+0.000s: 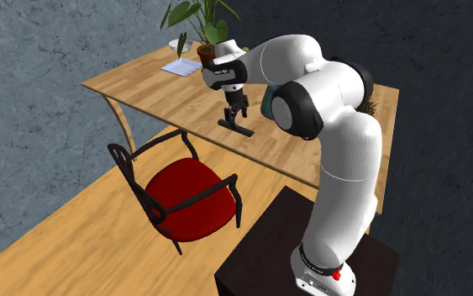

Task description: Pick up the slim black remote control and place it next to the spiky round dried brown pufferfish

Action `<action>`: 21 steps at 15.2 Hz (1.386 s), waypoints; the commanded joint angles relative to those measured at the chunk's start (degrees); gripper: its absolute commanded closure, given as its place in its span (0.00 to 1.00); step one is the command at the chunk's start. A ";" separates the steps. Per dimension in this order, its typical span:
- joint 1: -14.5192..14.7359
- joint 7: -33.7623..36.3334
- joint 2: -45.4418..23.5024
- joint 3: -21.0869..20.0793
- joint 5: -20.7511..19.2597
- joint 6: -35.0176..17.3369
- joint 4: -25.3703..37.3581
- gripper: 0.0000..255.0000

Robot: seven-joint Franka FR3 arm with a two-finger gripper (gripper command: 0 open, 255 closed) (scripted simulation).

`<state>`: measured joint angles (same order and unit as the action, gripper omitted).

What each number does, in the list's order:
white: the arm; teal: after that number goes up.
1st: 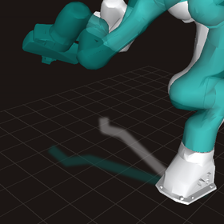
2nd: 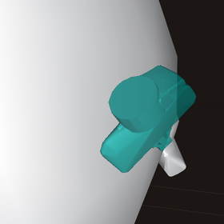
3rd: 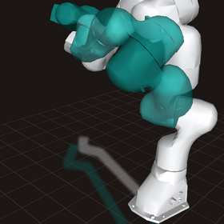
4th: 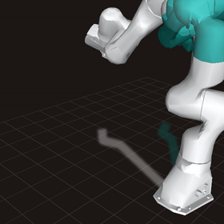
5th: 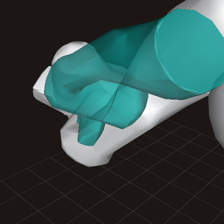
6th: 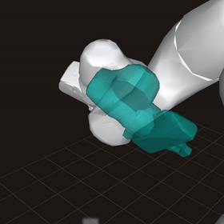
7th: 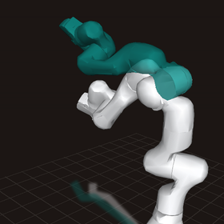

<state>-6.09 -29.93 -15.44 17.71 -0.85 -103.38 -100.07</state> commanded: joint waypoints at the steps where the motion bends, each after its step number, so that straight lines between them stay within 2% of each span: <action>1: -1.27 -2.13 -5.62 -0.13 1.73 0.73 5.86 0.00; 3: -2.23 -3.29 -8.94 -0.36 2.63 1.54 9.71 0.00; 10: -2.24 -3.40 -9.30 -0.46 2.76 -4.17 4.35 0.00; 18: -2.24 -3.40 -9.31 -0.46 2.77 -4.16 4.36 0.00; 19: -2.24 -3.40 -9.31 -0.46 2.77 -4.16 4.36 1.00; 21: -2.26 -3.42 -9.37 -0.46 2.78 -4.14 4.44 1.00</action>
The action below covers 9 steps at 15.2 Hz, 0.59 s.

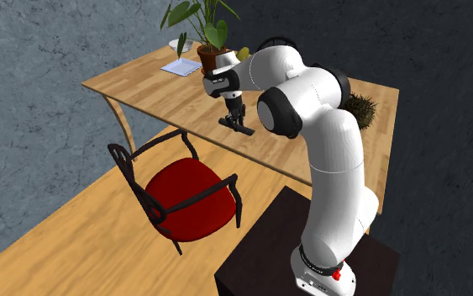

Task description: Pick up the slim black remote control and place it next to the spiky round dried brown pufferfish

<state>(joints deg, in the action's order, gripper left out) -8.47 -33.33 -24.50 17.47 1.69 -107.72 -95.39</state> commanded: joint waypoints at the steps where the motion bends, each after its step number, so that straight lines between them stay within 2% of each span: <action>1: 0.14 -0.01 -0.27 -0.22 0.22 0.16 -0.32 1.00; 6: 0.00 -0.26 -0.01 -0.11 0.15 -0.19 -0.91 1.00; 9: 0.20 0.02 0.35 -0.13 0.05 1.45 0.38 1.00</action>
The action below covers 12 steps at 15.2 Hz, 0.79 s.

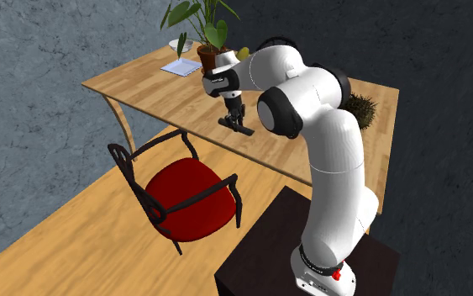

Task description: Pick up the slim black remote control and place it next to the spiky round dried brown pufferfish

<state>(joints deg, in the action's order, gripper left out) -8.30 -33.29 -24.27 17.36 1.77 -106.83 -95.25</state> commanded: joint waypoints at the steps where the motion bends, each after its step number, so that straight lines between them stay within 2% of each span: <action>1: 0.05 -0.02 0.40 0.02 -0.10 1.22 0.61 1.00; 12: 0.14 -0.08 2.73 0.37 -0.77 8.69 5.85 1.00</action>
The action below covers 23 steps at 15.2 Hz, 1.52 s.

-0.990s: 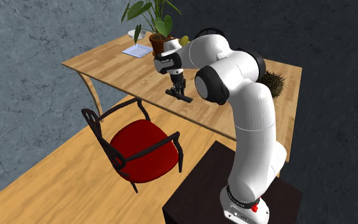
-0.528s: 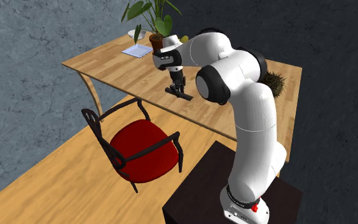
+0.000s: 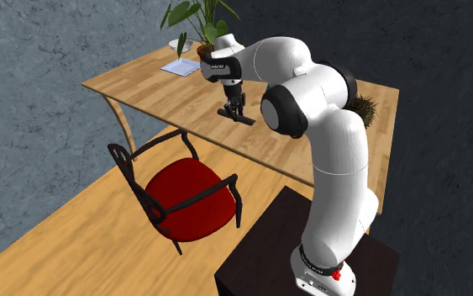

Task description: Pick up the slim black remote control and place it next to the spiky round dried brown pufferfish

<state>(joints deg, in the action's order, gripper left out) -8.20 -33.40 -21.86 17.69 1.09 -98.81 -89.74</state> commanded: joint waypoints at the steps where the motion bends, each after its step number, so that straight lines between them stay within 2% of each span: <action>1: 0.04 0.01 0.47 0.06 -0.13 1.38 0.92 1.00; 13: -0.25 -0.40 1.14 0.30 -0.37 10.31 9.23 1.00; 23: -0.96 -1.04 -0.12 0.46 -0.09 18.64 18.83 1.00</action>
<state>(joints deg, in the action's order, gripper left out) -9.20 -34.51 -21.97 18.18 0.99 -81.07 -71.80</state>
